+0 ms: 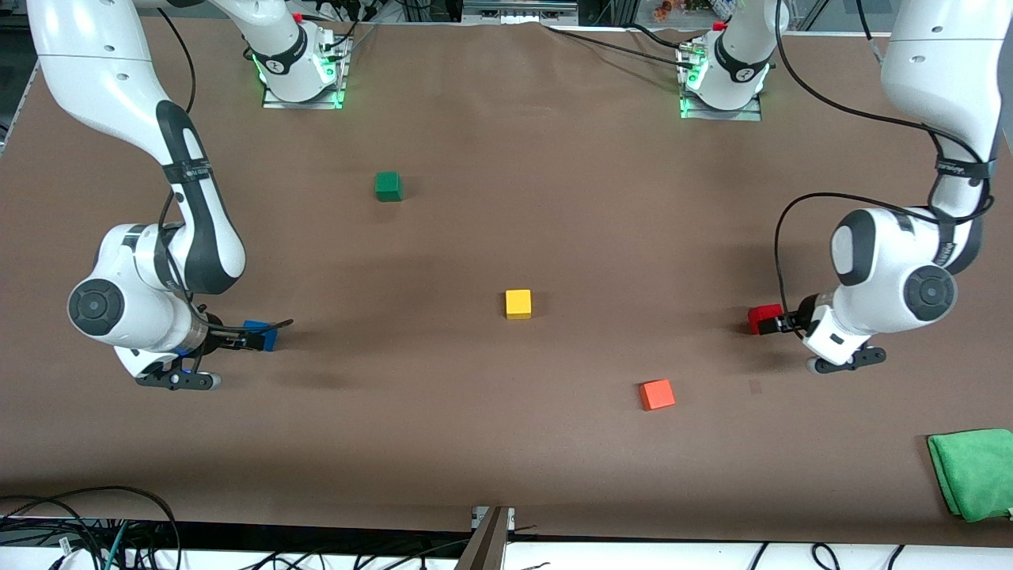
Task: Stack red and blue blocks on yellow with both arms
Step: 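Lower the left gripper to the red block while the right gripper reaches the blue block, then close the left gripper on red while the right gripper grasps blue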
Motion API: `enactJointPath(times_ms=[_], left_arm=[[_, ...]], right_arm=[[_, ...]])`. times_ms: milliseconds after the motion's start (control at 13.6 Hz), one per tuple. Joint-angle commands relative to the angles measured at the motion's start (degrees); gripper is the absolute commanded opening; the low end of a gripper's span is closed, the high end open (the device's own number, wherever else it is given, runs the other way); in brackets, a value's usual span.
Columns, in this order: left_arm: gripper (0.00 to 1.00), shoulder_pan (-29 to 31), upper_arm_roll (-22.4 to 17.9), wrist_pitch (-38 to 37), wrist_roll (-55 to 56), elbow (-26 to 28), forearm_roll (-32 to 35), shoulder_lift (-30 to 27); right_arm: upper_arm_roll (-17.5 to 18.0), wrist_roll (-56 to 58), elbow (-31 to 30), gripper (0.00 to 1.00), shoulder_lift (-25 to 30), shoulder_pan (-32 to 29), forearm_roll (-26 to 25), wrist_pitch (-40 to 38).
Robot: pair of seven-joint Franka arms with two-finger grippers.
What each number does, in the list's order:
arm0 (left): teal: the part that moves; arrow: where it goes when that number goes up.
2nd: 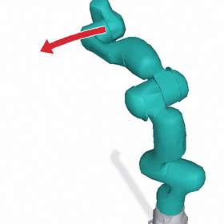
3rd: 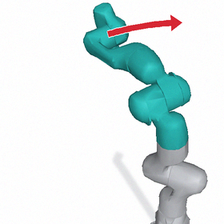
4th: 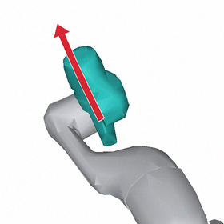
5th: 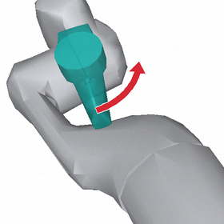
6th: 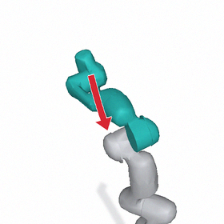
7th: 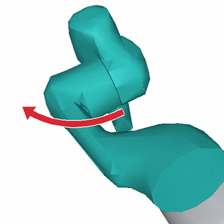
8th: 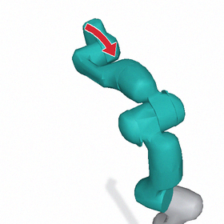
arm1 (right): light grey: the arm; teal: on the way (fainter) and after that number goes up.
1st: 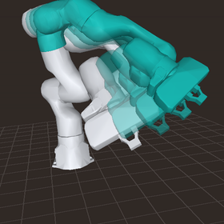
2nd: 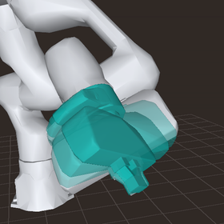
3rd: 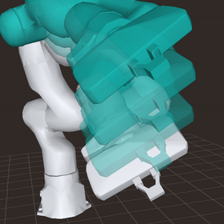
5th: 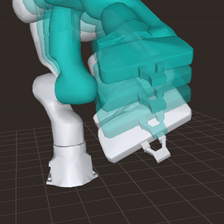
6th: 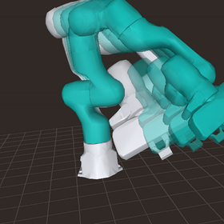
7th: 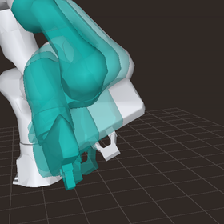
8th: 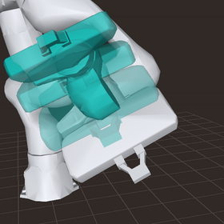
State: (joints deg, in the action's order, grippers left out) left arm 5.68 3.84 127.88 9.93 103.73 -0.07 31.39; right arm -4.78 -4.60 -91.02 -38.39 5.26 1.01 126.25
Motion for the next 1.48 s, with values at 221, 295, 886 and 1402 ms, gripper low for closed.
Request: enactJointPath(times_ms=[221, 295, 886, 1402], left_arm=[[1.0, 0.03, 0.02, 4.65, 0.88, 3.23, 0.94, 0.6], [1.0, 0.03, 0.02, 4.66, 0.88, 3.32, 0.86, 0.86], [0.0, 0.03, 0.02, 3.69, 0.0, 3.49, 0.94, 1.92], [0.0, -4.87, 1.43, -13.07, 3.59, -9.3, 0.77, -2.3]], right_arm=[[0.48, -0.67, -4.16, 1.0, 0.51, -0.17, 0.75, 3.12], [0.56, -0.67, -5.13, 1.0, 0.59, -0.17, 0.75, 3.65], [0.83, -0.76, -6.98, 1.0, 1.74, -0.17, 0.84, 4.97], [1.53, -0.67, -6.98, 0.56, 2.09, -0.17, 0.84, 4.44]])
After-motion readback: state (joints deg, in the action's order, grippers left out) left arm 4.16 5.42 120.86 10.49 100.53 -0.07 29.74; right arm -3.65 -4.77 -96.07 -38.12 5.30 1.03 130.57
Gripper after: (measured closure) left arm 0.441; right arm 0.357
